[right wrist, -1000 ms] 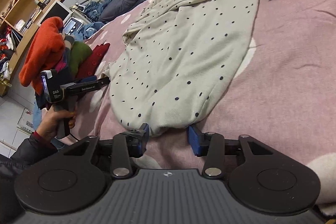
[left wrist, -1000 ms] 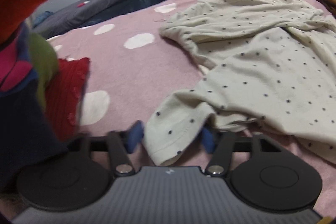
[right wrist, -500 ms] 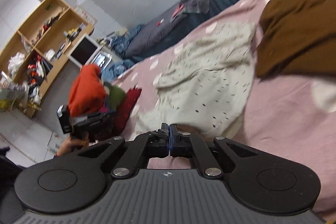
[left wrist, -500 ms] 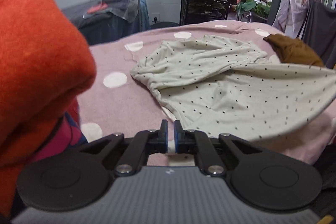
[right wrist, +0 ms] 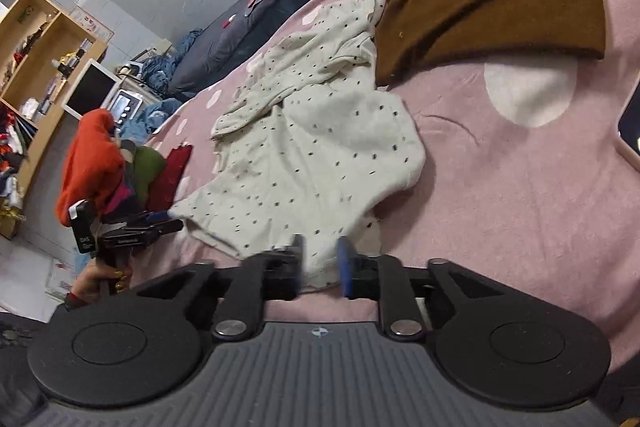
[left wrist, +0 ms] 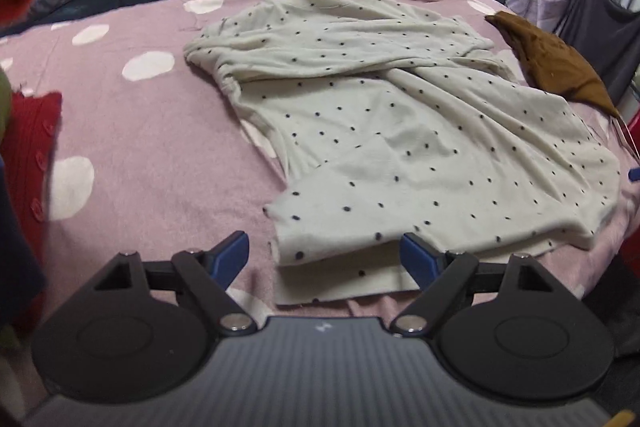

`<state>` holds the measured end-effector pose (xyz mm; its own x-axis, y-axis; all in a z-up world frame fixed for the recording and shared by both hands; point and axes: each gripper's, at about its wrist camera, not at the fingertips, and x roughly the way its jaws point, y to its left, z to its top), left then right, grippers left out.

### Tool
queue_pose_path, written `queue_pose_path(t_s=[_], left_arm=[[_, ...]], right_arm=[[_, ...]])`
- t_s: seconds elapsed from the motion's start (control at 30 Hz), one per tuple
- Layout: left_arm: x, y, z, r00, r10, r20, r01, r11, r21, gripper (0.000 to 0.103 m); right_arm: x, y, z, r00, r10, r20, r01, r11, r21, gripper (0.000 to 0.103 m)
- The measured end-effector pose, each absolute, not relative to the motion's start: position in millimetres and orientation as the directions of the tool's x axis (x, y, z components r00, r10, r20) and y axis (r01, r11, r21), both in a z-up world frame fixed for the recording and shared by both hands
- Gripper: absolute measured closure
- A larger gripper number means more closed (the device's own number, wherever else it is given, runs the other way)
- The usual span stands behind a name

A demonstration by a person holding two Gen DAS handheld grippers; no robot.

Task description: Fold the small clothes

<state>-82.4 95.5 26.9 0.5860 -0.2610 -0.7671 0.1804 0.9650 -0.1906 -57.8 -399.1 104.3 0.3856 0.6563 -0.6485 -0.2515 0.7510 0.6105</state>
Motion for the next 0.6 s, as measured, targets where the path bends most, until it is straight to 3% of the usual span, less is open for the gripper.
queue_pose_path(t_s=[0.07,0.17,0.23,0.27,0.3,0.43,0.47,0.5,0.53,0.57,0.6], left_arm=[[-80,100,17,0.56,-0.309,-0.769,0.171,0.951,-0.257,0.02],[-79,102,11,0.554,-0.338,-0.761,0.173,0.941,-0.291,0.022],[-77,102,10,0.563,-0.348,-0.749,0.194,0.937,-0.289,0.038],[-73,100,8,0.547,-0.357,-0.757,0.2,0.934,-0.296,0.063],[-70,98,6,0.531,-0.355,-0.769,0.201,0.935,-0.293,0.08],[-66,94,7,0.519,-0.342,-0.783,0.2,0.94,-0.277,0.087],[-65,96,9,0.51,-0.358,-0.782,0.193,0.934,-0.302,0.094],[-66,98,11,0.501,-0.385,-0.775,0.192,0.923,-0.335,0.096],[-68,99,15,0.496,-0.409,-0.766,0.197,0.912,-0.359,0.096],[-70,99,20,0.49,-0.418,-0.765,0.208,0.908,-0.363,0.096],[-73,98,27,0.477,-0.422,-0.771,0.227,0.907,-0.355,0.097]], right_arm=[[-58,-403,99,0.395,0.629,-0.669,-0.238,0.774,0.587,0.016],[-57,-409,96,0.437,0.626,-0.646,-0.256,0.775,0.578,0.016],[-51,-410,93,0.47,0.617,-0.631,-0.278,0.782,0.557,0.012],[-47,-409,90,0.48,0.614,-0.627,-0.294,0.786,0.545,0.006],[-39,-406,84,0.488,0.608,-0.626,-0.31,0.791,0.527,0.002],[-20,-398,67,0.517,0.647,-0.561,-0.378,0.76,0.529,0.002],[-17,-396,65,0.515,0.652,-0.556,-0.38,0.756,0.533,0.002],[-15,-392,66,0.515,0.648,-0.561,-0.372,0.759,0.535,0.017],[-11,-389,64,0.469,0.666,-0.58,-0.356,0.744,0.566,0.045],[-7,-389,61,0.415,0.687,-0.596,-0.321,0.724,0.611,0.085],[-8,-389,61,0.394,0.7,-0.596,-0.289,0.71,0.642,0.086]])
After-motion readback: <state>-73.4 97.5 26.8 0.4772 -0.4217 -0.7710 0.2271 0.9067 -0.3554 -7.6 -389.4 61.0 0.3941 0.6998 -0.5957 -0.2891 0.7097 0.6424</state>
